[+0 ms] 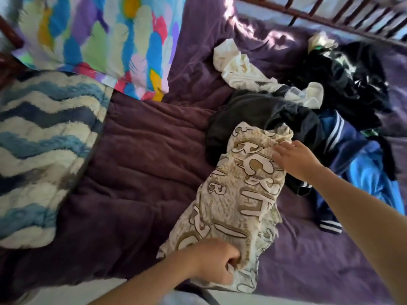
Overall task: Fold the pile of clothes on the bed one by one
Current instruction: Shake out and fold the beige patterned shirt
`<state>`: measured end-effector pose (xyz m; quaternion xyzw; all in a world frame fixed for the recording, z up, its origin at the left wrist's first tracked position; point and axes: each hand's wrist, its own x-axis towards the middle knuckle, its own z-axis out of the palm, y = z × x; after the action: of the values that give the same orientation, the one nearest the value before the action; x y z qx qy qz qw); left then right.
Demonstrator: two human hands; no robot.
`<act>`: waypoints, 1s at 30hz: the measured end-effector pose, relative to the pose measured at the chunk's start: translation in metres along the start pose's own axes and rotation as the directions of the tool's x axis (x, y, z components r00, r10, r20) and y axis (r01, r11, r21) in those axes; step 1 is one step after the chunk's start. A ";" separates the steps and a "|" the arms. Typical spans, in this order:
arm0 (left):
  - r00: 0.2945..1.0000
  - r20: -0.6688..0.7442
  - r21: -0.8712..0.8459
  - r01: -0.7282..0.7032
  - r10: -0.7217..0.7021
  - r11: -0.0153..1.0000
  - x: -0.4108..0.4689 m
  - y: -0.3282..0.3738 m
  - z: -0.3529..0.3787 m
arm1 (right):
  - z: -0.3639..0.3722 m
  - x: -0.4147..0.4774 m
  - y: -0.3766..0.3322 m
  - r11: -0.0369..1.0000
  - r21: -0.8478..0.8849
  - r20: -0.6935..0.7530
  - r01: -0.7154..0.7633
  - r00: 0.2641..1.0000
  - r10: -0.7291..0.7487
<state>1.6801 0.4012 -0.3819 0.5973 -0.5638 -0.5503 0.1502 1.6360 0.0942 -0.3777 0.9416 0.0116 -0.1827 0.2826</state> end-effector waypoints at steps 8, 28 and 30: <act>0.998 0.025 0.113 0.056 -0.059 0.992 0.078 0.038 0.075 | 0.066 -0.051 -0.019 0.976 -0.001 0.395 -0.216 0.897 0.199; 0.618 -0.401 -0.464 0.499 -0.676 0.732 0.017 -0.081 0.071 | 0.009 -0.153 -0.277 0.445 0.765 0.320 -0.466 0.874 0.365; 0.626 -0.342 -0.488 0.519 -0.700 0.702 0.016 -0.080 0.075 | 0.008 -0.169 -0.294 0.582 0.727 0.237 -0.365 0.928 0.286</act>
<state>1.6548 0.4460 -0.4795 0.8403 -0.1581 -0.4808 0.1944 1.4387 0.3507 -0.4802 0.9481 -0.2523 -0.1595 -0.1094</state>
